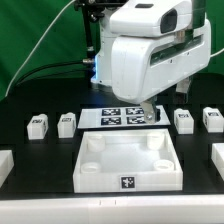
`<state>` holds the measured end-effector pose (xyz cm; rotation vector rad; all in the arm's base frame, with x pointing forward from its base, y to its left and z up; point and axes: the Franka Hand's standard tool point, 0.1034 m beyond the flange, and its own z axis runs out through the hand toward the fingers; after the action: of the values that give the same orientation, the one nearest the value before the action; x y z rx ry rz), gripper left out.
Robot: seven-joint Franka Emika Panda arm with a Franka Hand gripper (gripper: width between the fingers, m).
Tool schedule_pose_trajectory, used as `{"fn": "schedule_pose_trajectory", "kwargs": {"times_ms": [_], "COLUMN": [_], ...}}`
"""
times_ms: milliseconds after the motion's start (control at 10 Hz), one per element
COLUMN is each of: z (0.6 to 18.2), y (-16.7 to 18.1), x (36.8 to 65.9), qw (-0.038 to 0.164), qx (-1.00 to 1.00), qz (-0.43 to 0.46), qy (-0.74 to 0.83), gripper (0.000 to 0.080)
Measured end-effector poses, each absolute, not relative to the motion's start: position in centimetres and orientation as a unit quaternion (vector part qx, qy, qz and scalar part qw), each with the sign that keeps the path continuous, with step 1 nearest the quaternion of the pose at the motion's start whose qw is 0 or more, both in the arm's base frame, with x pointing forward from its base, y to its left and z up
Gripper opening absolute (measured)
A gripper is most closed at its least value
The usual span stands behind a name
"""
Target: Assemble one leg
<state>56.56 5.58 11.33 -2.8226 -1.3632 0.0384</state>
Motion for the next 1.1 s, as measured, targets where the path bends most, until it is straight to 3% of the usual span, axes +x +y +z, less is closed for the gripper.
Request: {"fn": "schedule_pose_trajectory", "kwargs": {"times_ms": [500, 800, 1100], "z": [11.2, 9.3, 5.2], "y": [5.7, 4.2, 1.5], "x": [56.2, 49.7, 44.5], "qw": [0.003, 0.001, 0.009], "qx": [-0.886, -0.763, -0.664], "qz": [0.008, 0.007, 0.002], "qy": [-0.463, -0.646, -0.748], "gripper": [0.0650, 0.0650, 0.0650]}}
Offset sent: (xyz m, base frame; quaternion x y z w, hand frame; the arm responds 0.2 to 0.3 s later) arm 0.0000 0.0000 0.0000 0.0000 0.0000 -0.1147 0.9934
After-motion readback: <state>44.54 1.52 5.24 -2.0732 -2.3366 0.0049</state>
